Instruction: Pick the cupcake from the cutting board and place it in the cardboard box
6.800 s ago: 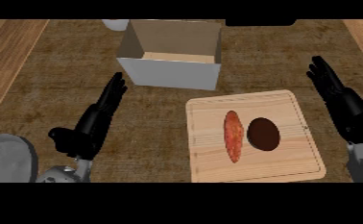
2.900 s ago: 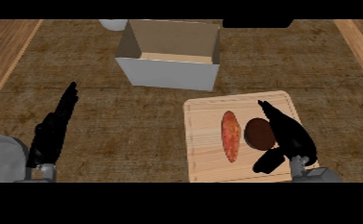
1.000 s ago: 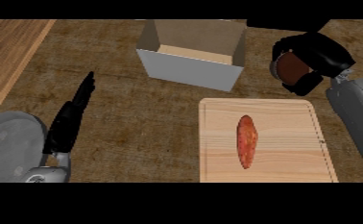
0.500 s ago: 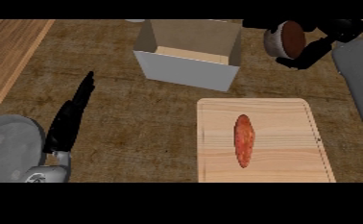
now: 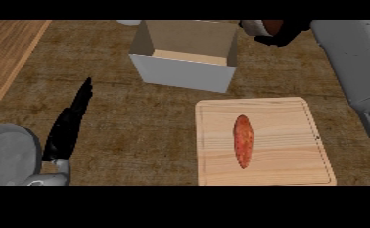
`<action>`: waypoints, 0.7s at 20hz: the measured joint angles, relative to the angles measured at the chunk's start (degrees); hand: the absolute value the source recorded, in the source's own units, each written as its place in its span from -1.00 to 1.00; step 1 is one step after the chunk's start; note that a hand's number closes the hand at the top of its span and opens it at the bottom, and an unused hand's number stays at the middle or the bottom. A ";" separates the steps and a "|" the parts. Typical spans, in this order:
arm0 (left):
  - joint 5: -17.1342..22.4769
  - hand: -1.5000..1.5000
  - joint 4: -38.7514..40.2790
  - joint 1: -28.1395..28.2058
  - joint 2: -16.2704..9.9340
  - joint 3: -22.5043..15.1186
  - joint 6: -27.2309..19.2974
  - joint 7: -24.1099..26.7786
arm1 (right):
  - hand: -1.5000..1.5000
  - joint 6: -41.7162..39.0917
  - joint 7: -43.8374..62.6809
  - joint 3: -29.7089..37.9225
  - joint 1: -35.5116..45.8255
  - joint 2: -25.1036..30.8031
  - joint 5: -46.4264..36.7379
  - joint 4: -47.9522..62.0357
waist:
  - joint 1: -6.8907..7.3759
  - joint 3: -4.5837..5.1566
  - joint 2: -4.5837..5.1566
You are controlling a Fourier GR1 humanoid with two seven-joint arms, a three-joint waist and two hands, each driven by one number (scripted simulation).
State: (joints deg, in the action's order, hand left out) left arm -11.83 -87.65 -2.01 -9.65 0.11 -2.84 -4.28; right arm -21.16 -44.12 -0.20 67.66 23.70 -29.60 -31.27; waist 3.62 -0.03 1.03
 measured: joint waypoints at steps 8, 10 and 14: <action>0.79 0.00 -1.35 0.18 -1.14 1.39 1.01 -1.25 | 1.00 1.96 3.22 -1.40 8.81 -8.31 -2.13 7.85 | -0.57 0.05 -0.17; 1.10 0.00 -1.45 -0.20 -1.16 1.54 1.30 -1.52 | 1.00 3.25 4.94 -1.89 10.75 -11.25 -3.01 9.75 | -0.35 0.06 -0.10; 0.79 0.00 -0.44 -1.36 -1.00 1.81 1.03 -1.91 | 1.00 5.35 5.72 -3.26 11.78 -15.46 -5.16 13.18 | -0.66 0.08 -0.08</action>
State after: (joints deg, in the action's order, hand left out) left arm -11.03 -88.09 -3.37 -10.65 1.92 -1.81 -6.19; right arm -15.81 -38.40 -3.47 79.44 8.24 -34.76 -18.09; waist 2.96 0.05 0.94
